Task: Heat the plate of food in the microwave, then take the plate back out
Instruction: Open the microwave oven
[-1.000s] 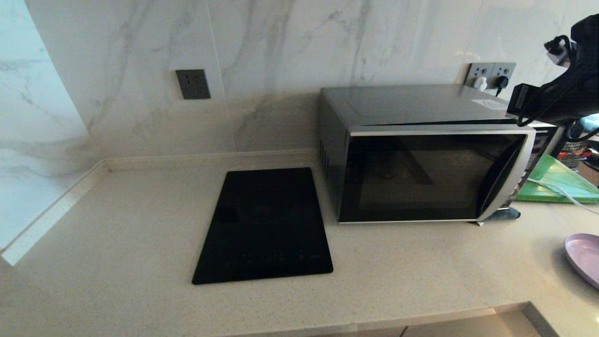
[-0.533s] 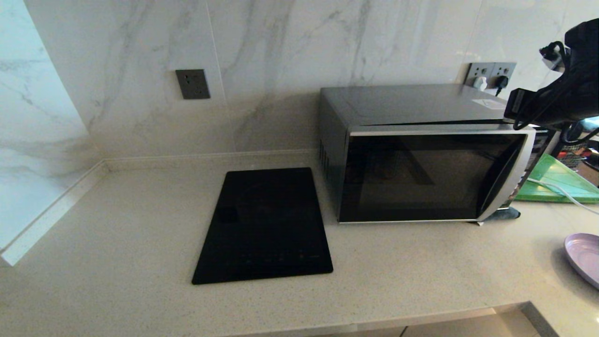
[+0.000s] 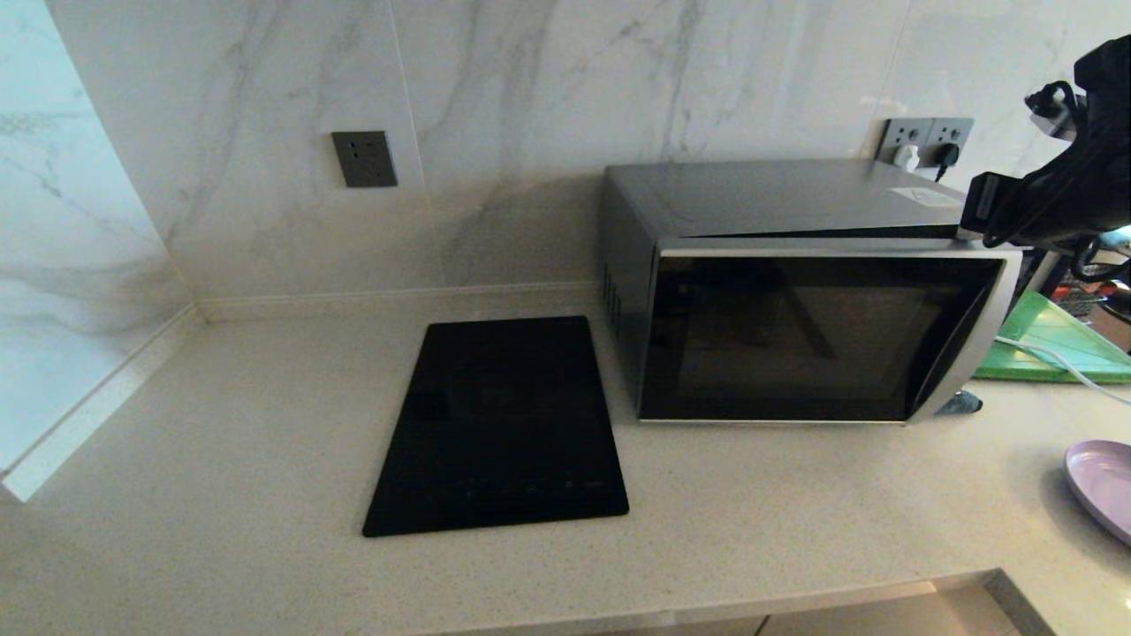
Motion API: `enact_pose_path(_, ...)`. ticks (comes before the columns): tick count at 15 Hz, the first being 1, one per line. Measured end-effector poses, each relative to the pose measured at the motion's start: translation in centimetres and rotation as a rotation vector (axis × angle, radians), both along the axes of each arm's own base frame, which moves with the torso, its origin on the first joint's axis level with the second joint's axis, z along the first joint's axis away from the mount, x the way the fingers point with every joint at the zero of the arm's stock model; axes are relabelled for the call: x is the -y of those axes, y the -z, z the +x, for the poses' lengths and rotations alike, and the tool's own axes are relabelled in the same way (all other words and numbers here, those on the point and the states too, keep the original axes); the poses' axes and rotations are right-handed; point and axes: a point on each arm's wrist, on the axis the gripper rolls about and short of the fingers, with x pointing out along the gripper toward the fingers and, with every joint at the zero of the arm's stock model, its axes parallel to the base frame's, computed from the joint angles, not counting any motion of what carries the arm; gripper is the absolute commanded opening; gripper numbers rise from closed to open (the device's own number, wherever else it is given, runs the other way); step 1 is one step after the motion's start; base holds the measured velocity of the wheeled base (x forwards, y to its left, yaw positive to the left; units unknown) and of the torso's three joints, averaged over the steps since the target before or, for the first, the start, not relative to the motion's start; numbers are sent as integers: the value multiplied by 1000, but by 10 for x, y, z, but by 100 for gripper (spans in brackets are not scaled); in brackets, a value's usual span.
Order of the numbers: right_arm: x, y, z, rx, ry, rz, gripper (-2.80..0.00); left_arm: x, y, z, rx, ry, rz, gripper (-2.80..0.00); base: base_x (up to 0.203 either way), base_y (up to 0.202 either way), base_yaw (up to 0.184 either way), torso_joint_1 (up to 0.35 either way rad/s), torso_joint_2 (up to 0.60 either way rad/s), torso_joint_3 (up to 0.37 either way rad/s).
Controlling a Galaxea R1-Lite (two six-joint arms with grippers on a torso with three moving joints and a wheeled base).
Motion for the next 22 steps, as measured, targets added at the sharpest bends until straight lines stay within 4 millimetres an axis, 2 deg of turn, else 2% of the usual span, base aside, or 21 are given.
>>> enact_pose_path(4,-6,-1,-17,-30,-25,11,-280,0,0,0,0,0,0,-280,0,0,0,0,0,0)
enact_pose_path(6,-10,-3,-33,-39,-67,35,-280,0,0,0,0,0,0,-280,0,0,0,0,0,0)
enact_pose_path(11,-24,-31,-103,2,-195,94,-280,0,0,0,0,-1,0,-280,0,0,0,0,0,0)
enact_pose_path(13,-26,-40,-118,34,-203,87,-280,0,0,0,0,0,0,-280,0,0,0,0,0,0)
enact_pose_path(15,-26,-40,-120,30,-174,70,-280,0,0,0,0,0,0,-280,0,0,0,0,0,0)
enact_pose_path(22,-23,-10,-106,-92,-78,27,-280,0,0,0,0,0,0,-280,0,0,0,0,0,0)
